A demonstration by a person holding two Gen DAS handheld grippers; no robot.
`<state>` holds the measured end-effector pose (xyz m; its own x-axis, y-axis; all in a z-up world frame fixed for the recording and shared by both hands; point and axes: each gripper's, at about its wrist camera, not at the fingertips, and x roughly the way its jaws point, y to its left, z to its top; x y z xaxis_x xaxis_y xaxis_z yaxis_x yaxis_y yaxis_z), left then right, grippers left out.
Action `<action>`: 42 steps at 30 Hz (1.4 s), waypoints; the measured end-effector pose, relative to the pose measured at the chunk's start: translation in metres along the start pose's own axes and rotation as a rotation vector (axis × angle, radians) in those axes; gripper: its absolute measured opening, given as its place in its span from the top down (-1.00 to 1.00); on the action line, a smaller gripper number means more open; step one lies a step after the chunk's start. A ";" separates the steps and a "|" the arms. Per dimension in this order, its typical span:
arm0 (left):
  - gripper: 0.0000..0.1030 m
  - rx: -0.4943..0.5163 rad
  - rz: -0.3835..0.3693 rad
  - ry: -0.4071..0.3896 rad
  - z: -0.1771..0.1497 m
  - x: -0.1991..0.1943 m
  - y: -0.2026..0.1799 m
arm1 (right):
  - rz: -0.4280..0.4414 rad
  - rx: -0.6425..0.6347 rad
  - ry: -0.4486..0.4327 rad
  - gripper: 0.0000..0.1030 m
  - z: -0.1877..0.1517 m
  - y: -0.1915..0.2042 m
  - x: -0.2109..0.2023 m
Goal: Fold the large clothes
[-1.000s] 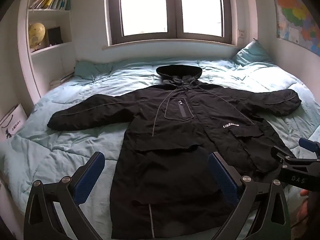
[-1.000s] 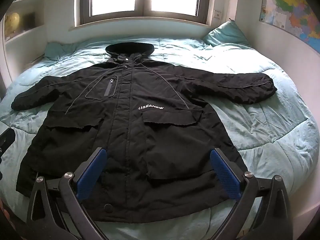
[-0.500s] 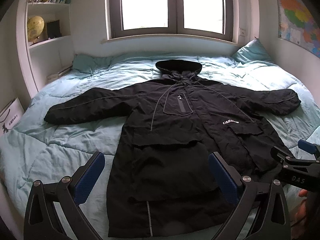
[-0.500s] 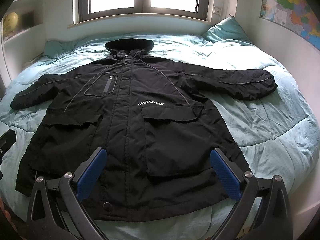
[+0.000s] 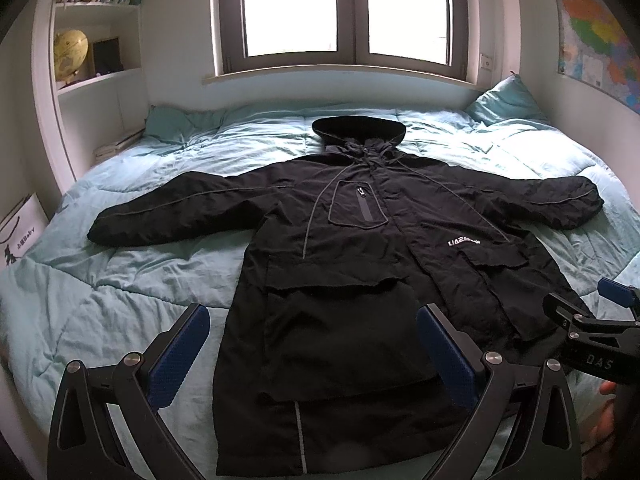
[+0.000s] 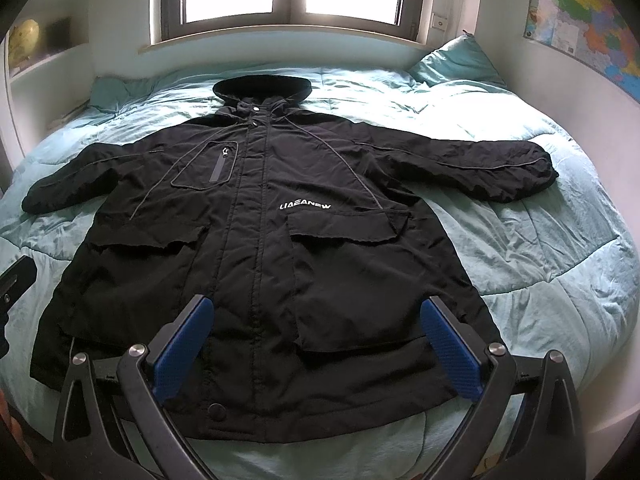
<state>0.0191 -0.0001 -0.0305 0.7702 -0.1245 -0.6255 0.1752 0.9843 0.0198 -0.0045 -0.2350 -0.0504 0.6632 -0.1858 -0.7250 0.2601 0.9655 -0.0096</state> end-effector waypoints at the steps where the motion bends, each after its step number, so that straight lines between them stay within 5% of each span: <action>1: -1.00 0.000 -0.002 -0.001 0.000 0.000 0.000 | 0.001 0.001 0.000 -1.00 0.000 0.000 0.000; 14: -1.00 -0.011 0.001 -0.004 -0.001 0.007 0.011 | 0.007 -0.028 0.013 -1.00 0.004 0.012 0.005; 20: -1.00 -0.121 0.029 -0.064 0.003 0.007 0.050 | 0.006 -0.059 0.019 -1.00 0.010 0.028 0.013; 27: -1.00 -0.420 0.046 -0.053 0.028 0.027 0.189 | 0.007 -0.090 0.041 -1.00 0.016 0.044 0.029; 35: -1.00 -0.756 -0.018 0.019 0.060 0.119 0.374 | 0.013 -0.133 0.088 -1.00 0.018 0.065 0.056; 37: -1.00 -0.814 0.042 0.037 0.061 0.147 0.403 | 0.005 -0.145 0.100 -1.00 0.018 0.069 0.065; 42: -1.00 -0.900 0.058 0.074 0.057 0.215 0.456 | -0.027 -0.160 0.133 -1.00 0.020 0.069 0.087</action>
<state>0.2990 0.4147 -0.1116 0.7160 -0.0943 -0.6917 -0.4325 0.7179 -0.5455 0.0849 -0.1881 -0.1004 0.5562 -0.1970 -0.8074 0.1550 0.9790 -0.1321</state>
